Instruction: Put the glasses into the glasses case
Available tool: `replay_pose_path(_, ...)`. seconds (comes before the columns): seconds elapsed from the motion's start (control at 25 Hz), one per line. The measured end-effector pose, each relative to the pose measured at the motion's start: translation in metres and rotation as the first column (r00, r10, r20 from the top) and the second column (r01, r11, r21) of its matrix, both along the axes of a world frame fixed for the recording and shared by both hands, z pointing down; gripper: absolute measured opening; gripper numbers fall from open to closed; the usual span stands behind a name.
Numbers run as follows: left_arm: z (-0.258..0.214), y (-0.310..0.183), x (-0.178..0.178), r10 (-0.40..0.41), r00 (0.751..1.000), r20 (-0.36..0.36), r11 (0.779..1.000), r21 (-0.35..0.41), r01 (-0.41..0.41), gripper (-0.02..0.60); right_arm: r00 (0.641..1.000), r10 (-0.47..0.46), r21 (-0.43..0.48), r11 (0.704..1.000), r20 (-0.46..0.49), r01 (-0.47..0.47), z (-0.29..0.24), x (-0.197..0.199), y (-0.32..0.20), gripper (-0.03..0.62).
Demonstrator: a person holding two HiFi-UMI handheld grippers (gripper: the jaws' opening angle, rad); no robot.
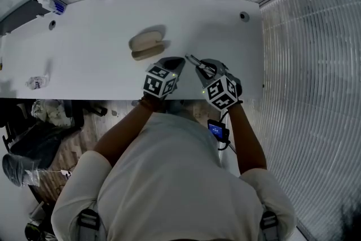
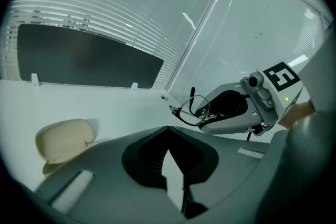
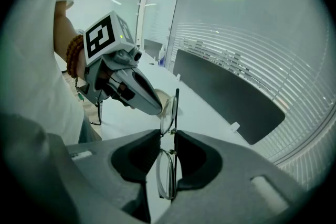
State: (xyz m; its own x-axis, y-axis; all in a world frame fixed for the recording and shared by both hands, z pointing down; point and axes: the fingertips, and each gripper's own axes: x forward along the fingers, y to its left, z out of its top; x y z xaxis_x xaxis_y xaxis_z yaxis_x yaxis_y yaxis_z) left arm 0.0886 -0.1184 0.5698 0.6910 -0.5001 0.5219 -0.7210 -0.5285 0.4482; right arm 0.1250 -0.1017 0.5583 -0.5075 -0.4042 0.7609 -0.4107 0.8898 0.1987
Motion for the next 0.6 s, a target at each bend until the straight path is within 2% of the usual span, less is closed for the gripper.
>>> replay_pose_path(0.32, -0.001, -0.001, -0.051, -0.124, 0.992, 0.021, 0.992, -0.010, 0.125, 0.002, 0.988, -0.152, -0.001, 0.988, -0.004, 0.152, 0.001, -0.049, -0.002, 0.094)
replay_pose_path(0.6, 0.002, 0.009, -0.111, -0.254, 0.966, 0.039, 0.966, -0.026, 0.256, 0.002, 0.948, -0.317, -0.002, 0.948, -0.005, 0.317, 0.004, -0.109, 0.009, 0.094)
